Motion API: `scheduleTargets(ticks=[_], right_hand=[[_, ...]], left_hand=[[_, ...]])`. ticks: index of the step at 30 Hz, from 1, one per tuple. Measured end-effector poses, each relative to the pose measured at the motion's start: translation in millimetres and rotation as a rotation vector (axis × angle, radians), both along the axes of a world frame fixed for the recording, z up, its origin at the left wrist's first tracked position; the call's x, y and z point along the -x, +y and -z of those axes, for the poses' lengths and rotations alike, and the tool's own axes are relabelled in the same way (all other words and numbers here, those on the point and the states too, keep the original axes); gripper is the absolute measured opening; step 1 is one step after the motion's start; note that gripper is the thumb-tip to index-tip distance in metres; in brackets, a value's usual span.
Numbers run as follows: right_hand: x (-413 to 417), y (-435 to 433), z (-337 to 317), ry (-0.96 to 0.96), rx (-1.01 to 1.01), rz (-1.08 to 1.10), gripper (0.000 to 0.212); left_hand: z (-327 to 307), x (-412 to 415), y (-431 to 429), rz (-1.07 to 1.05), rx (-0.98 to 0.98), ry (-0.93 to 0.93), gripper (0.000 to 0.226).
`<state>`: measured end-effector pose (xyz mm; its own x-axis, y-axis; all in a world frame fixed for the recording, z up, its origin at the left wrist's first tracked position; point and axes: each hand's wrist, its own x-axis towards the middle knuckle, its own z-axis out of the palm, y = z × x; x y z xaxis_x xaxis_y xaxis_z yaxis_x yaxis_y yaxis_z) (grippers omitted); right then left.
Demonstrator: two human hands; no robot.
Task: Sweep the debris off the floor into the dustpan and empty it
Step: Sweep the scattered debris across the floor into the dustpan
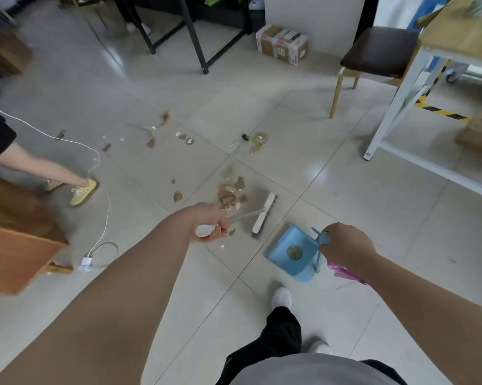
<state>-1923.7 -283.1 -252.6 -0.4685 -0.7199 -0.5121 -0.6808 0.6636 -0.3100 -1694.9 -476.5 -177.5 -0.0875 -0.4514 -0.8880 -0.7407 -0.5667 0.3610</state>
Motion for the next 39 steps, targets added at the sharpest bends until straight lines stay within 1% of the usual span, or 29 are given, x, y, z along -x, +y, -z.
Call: scheduleTargets(ticks=[5, 9, 13, 17, 22, 26, 29, 32, 34, 39], right_hand=[[-44, 17, -1, -0.011, -0.017, -0.012, 0.015], [-73, 13, 1, -0.002, -0.046, 0.014, 0.010], [-108, -7, 6, 0.005, -0.054, 0.066, 0.008], [-145, -41, 7, -0.021, -0.075, 0.143, 0.013], [-183, -79, 14, -0.022, -0.062, 0.211, 0.017], [-197, -101, 13, -0.027, -0.061, 0.262, 0.015], [-197, -119, 12, -0.016, -0.039, 0.282, 0.014], [-190, -136, 9, -0.016, -0.029, 0.285, 0.009], [-183, -143, 7, -0.005, -0.030, 0.277, 0.010], [-161, -156, 12, -0.003, -0.035, 0.292, 0.014]], left_hand=[[8, -41, 40, 0.085, -0.056, -0.066, 0.030], [19, -87, 31, 0.097, -0.070, -0.120, 0.031], [30, -132, -11, 0.101, -0.041, -0.162, 0.029], [41, -154, -65, 0.215, 0.040, -0.198, 0.005], [61, -180, -128, 0.335, 0.194, -0.194, 0.010], [65, -185, -161, 0.332, 0.240, -0.124, 0.015], [51, -171, -175, 0.286, 0.232, -0.056, 0.014], [38, -148, -182, 0.194, 0.169, 0.049, 0.016], [33, -131, -180, 0.141, 0.120, 0.118, 0.016], [42, -79, -168, 0.015, -0.076, 0.230, 0.015]])
